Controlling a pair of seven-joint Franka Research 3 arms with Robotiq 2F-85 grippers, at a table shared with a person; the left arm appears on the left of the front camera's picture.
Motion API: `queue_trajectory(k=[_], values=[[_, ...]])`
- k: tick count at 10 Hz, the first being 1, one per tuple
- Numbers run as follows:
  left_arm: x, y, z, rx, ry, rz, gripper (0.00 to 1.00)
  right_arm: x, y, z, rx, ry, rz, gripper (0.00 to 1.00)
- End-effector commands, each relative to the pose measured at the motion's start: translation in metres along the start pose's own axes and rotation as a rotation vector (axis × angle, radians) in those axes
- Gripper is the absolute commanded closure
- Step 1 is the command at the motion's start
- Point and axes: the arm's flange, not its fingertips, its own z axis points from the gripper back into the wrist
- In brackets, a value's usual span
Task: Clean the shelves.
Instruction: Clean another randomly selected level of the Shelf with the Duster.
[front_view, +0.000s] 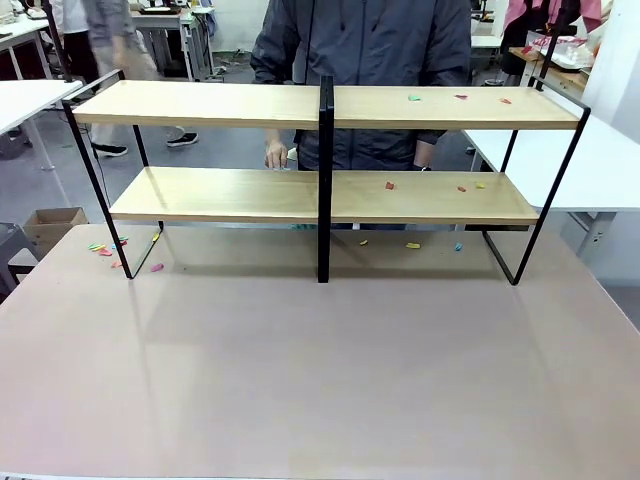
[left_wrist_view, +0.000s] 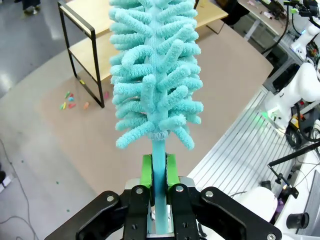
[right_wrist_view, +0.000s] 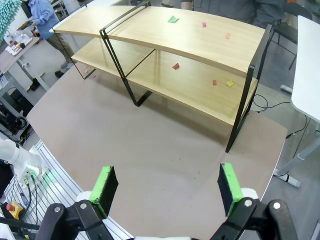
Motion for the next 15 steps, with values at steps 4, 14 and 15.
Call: queue_trajectory(k=[4, 14, 15], values=[[0.002, -0.003, -0.001, -0.007, -0.015, -0.022, 0.88, -0.001, 0.001, 0.0, 0.01, -0.001, 0.002, 0.0], [0.019, -0.213, -0.265, -0.371, 0.524, -0.183, 0.88, -0.001, 0.001, 0.0, 0.01, -0.001, 0.002, 0.0], [-0.023, -0.214, -0.233, -0.399, 0.533, -0.42, 0.88, -0.001, 0.001, 0.0, 0.01, -0.001, 0.002, 0.0]])
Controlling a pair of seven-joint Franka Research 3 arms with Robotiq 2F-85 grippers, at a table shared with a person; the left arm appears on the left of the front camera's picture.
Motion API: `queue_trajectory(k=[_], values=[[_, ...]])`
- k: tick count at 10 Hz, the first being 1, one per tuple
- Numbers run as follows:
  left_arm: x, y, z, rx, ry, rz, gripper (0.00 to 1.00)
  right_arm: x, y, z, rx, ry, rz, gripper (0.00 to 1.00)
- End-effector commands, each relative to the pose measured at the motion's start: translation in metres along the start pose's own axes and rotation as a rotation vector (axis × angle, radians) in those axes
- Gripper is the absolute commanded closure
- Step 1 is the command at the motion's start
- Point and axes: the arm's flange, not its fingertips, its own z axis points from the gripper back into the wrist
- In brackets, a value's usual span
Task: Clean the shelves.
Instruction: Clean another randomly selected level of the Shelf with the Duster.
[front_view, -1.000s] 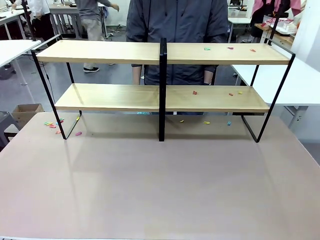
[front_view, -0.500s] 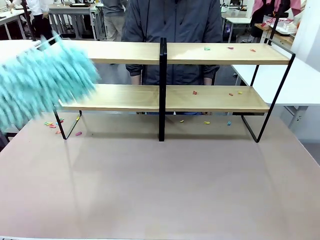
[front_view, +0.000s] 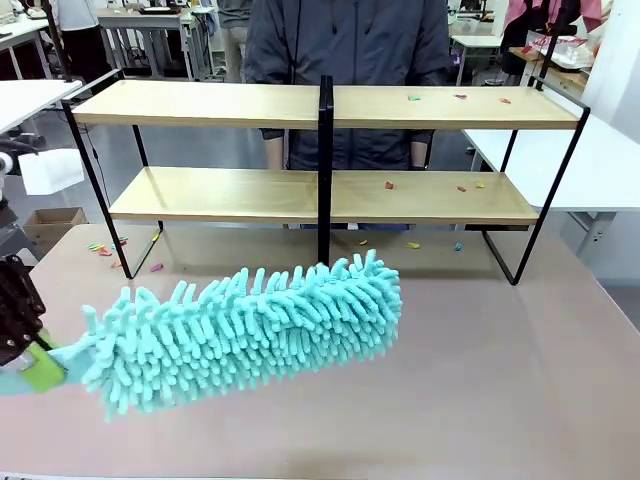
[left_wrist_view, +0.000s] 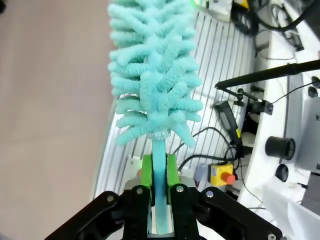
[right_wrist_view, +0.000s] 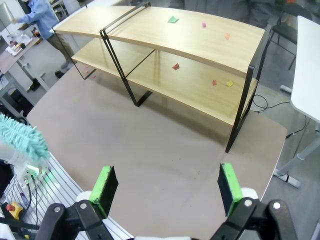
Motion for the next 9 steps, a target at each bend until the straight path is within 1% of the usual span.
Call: queue_trajectory(k=[1, 2, 3, 4, 5, 6, 8, 9], values=[[-0.036, -0.008, 0.029, 0.025, -0.006, -0.078, 0.88, -0.001, 0.001, 0.0, 0.01, -0.001, 0.002, 0.0], [0.0, 0.0, 0.0, 0.0, 0.0, 0.0, 0.88, -0.001, 0.001, 0.0, 0.01, -0.001, 0.002, 0.0], [0.014, -0.015, -0.013, -0.067, -0.07, -0.07, 0.88, -0.001, 0.001, 0.0, 0.01, -0.001, 0.002, 0.0], [0.058, -0.011, -0.046, -0.038, -0.087, -0.006, 0.88, -0.001, 0.001, 0.0, 0.01, -0.001, 0.002, 0.0], [0.108, -0.005, -0.079, -0.05, -0.086, 0.064, 0.88, -0.001, 0.001, 0.0, 0.01, -0.001, 0.002, 0.0], [0.157, 0.007, -0.109, 0.045, -0.155, 0.277, 0.88, -0.001, 0.001, 0.0, 0.01, -0.001, 0.002, 0.0], [0.228, 0.043, -0.153, 0.126, -0.127, 0.512, 0.88, -0.001, 0.001, 0.0, 0.01, -0.001, 0.002, 0.0], [0.252, 0.053, -0.164, 0.16, -0.193, 0.585, 0.88, -0.001, 0.001, 0.0, 0.01, -0.001, 0.002, 0.0]])
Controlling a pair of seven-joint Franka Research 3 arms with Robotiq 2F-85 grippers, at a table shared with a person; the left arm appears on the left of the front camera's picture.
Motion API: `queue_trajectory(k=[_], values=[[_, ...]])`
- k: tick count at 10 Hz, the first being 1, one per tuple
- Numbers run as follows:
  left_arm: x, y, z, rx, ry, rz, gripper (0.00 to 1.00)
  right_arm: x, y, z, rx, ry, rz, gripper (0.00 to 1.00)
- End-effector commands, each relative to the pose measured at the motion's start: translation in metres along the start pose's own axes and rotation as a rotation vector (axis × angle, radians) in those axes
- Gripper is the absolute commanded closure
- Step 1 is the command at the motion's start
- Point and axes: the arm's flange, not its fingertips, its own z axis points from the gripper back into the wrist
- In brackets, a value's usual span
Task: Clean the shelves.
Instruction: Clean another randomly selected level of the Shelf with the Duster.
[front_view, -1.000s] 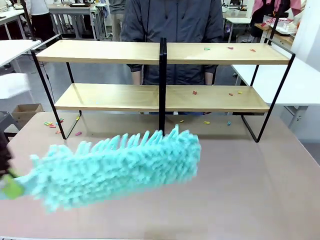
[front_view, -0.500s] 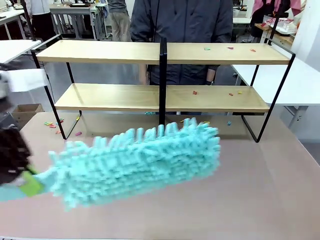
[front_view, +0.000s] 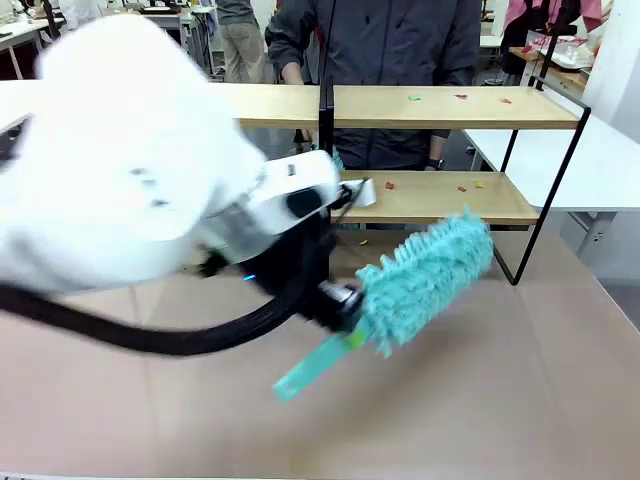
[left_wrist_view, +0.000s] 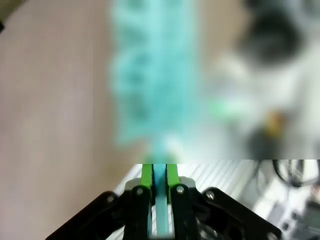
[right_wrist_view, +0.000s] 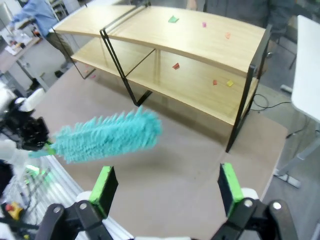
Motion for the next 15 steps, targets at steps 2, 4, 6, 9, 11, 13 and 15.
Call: queue_trajectory(k=[2, 4, 6, 9, 11, 13, 15], values=[[0.0, 0.0, 0.0, 0.0, 0.0, 0.0, 0.88, -0.001, 0.001, 0.0, 0.01, -0.001, 0.001, 0.0], [0.0, 0.0, 0.0, 0.0, 0.0, 0.0, 0.88, -0.001, 0.001, 0.0, 0.01, -0.001, 0.001, 0.0], [0.035, -0.01, -0.005, 0.08, -0.191, 0.138, 0.88, -0.001, 0.001, 0.0, 0.01, -0.001, 0.001, 0.0], [0.07, -0.02, 0.012, 0.202, -0.288, 0.262, 0.88, -0.001, 0.001, 0.0, 0.01, -0.001, 0.001, 0.0], [0.096, -0.017, 0.002, 0.26, -0.281, 0.31, 0.88, -0.001, 0.001, 0.0, 0.01, -0.001, 0.001, 0.0], [0.111, -0.007, -0.007, 0.29, -0.239, 0.344, 0.88, -0.001, 0.001, 0.0, 0.01, -0.001, 0.001, 0.0], [0.134, 0.006, -0.017, 0.336, -0.282, 0.425, 0.88, -0.001, 0.001, 0.0, 0.01, -0.001, 0.001, 0.0]])
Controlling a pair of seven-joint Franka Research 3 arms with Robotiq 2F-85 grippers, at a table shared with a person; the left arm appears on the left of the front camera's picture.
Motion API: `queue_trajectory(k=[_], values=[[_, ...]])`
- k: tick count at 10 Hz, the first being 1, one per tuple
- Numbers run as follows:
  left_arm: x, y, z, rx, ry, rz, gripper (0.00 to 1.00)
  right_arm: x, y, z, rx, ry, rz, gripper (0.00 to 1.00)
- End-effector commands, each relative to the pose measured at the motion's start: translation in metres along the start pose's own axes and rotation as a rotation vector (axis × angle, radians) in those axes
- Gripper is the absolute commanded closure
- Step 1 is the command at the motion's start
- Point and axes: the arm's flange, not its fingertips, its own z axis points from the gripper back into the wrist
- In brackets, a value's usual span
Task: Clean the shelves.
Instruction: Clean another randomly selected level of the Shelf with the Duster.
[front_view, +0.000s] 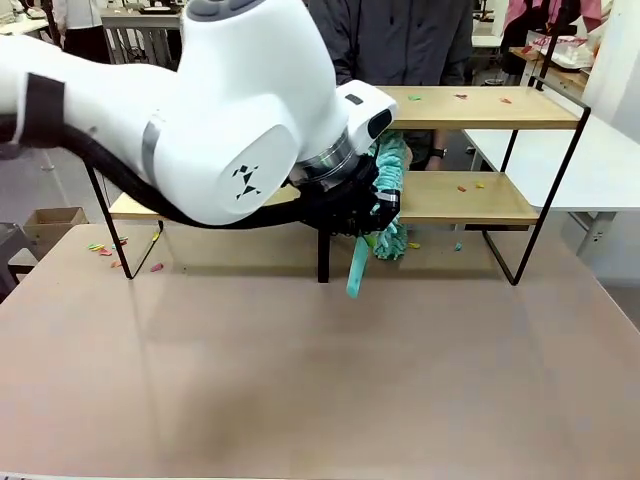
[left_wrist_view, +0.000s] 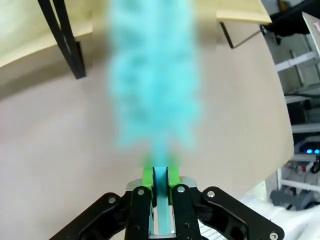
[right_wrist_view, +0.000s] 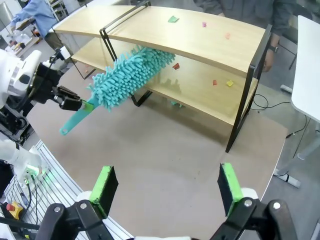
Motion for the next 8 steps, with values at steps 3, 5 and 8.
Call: queue_trajectory(k=[3, 5, 8], values=[[0.036, -0.022, -0.036, 0.092, -0.005, 0.114, 0.88, -0.001, 0.001, 0.0, 0.01, -0.001, 0.002, 0.0], [0.046, -0.027, -0.056, 0.11, -0.023, 0.158, 0.88, -0.001, 0.001, 0.0, 0.01, -0.001, 0.002, 0.0], [0.054, -0.035, -0.078, 0.124, 0.023, 0.15, 0.88, -0.001, 0.001, 0.0, 0.01, -0.001, 0.002, 0.0]])
